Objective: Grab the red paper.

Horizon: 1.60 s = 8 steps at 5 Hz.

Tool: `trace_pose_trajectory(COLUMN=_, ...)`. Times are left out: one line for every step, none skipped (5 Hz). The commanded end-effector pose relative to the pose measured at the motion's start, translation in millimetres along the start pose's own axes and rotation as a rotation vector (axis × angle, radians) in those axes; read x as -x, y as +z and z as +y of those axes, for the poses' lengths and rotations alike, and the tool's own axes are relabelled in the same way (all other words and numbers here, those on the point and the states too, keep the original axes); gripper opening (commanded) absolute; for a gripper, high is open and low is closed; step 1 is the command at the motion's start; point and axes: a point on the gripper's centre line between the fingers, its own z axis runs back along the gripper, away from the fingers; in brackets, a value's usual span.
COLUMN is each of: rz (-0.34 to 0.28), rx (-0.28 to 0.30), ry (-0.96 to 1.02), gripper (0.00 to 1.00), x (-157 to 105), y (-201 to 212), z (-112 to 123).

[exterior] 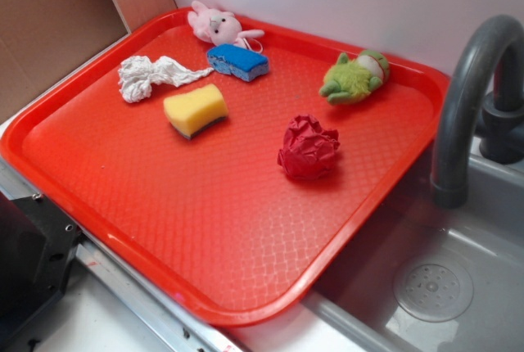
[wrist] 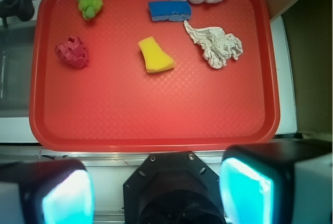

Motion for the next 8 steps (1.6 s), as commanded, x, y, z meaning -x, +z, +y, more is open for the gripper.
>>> trace_pose_trajectory(rz=0.0, rx=0.0, ry=0.0, gripper=1.0, x=0.0, y=0.0, z=0.0)
trace_pose_trajectory(rz=-0.047, rx=0.017, ry=-0.062, gripper=1.0, x=-7.9, y=-10.9, z=-16.9)
trace_pose_trajectory(rz=-0.12, rx=-0.036, ry=-0.157, gripper=1.0, x=-18.9, y=-21.1, z=-32.4)
trace_pose_trajectory(rz=-0.233, rx=-0.015, ry=-0.329, gripper=1.0, x=-42.2, y=-46.2, z=-60.5)
trace_pose_trajectory(rz=-0.294, rx=0.006, ry=-0.451, gripper=1.0, x=-65.9, y=-68.1, z=-79.6)
trace_pose_trajectory(rz=-0.315, rx=-0.006, ry=-0.523, gripper=1.0, x=-87.0, y=-90.7, z=-94.2)
trace_pose_trajectory(rz=-0.3, rx=-0.013, ry=-0.549, gripper=1.0, x=-98.5, y=-105.7, z=-102.7)
trace_pose_trajectory(rz=-0.263, rx=0.02, ry=-0.619, gripper=1.0, x=-116.4, y=-137.0, z=-113.8)
